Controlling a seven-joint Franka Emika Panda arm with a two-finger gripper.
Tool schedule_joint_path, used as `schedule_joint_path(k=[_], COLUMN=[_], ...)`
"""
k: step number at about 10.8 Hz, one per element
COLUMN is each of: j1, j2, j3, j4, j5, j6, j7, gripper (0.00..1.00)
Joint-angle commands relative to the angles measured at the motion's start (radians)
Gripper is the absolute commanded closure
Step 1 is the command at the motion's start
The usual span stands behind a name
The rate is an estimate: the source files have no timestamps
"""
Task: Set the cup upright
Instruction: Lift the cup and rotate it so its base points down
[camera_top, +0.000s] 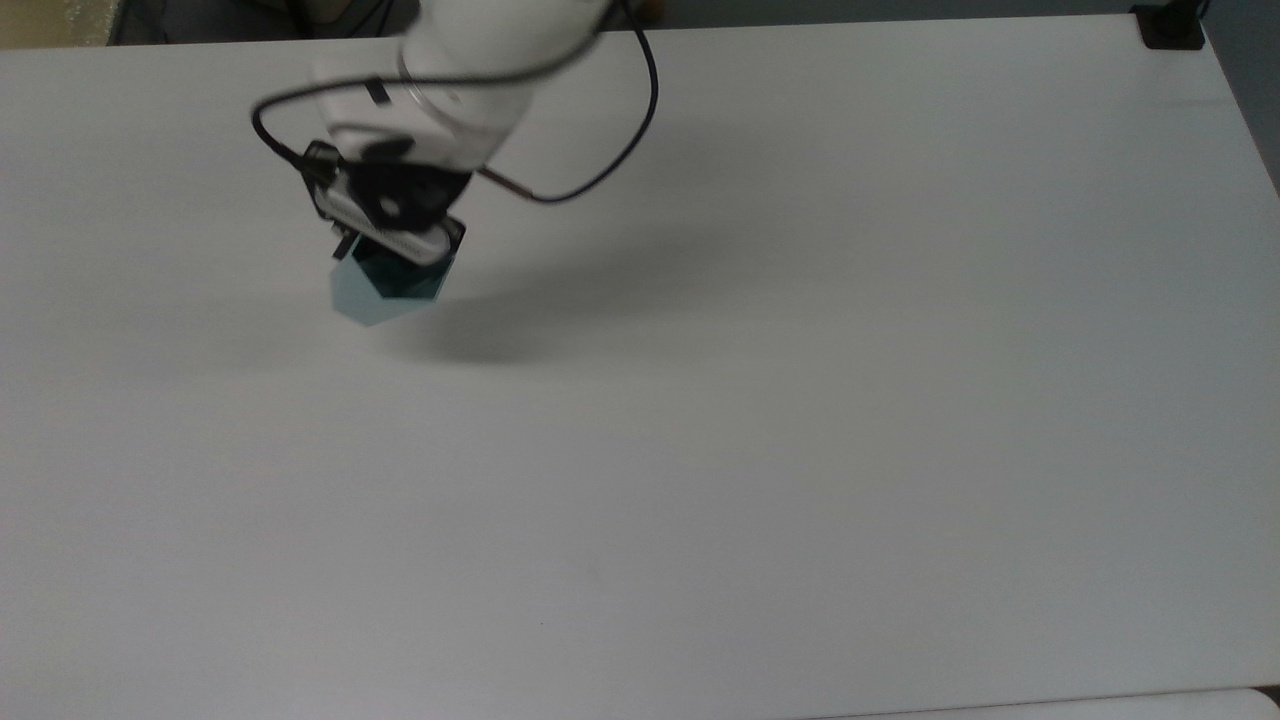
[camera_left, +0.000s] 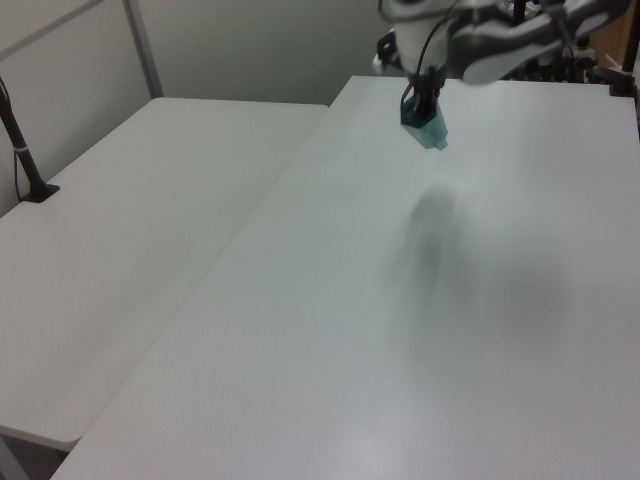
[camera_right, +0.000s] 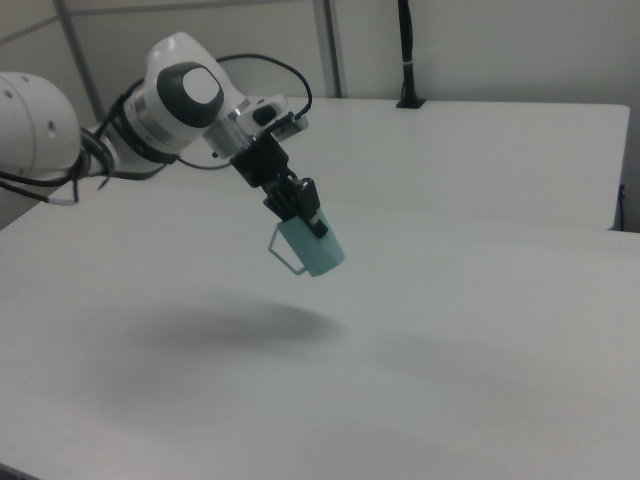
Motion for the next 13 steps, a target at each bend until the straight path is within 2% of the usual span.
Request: schedule_joint_path(k=[1,2,3,4,7,10,13], j1=[-0.054,-0.063,-0.062,-0.052,-0.049,-0.023,-0.002], j2=[-0.209,-0.222,-0.217,-0.21,-0.176,-0.147,-0.093], j3=[0.004,0.004,0.004,0.006,0.007,0.012,0.015], j4=[-0.157,-0.171,-0.185,-0.225,-0.319,-0.36,-0.36], j5=[0.34,0.421,0.446,0.45,0.47,0.497,0.499], j6=[0.052,0.049,0.052,0.072,0.275,0.365,0.373], j7=[-0.201,-0.234,-0.225,-0.216,-0.133,-0.105,-0.081], gripper=[1.0,1.0,1.0,1.0,1.0,1.0,1.0])
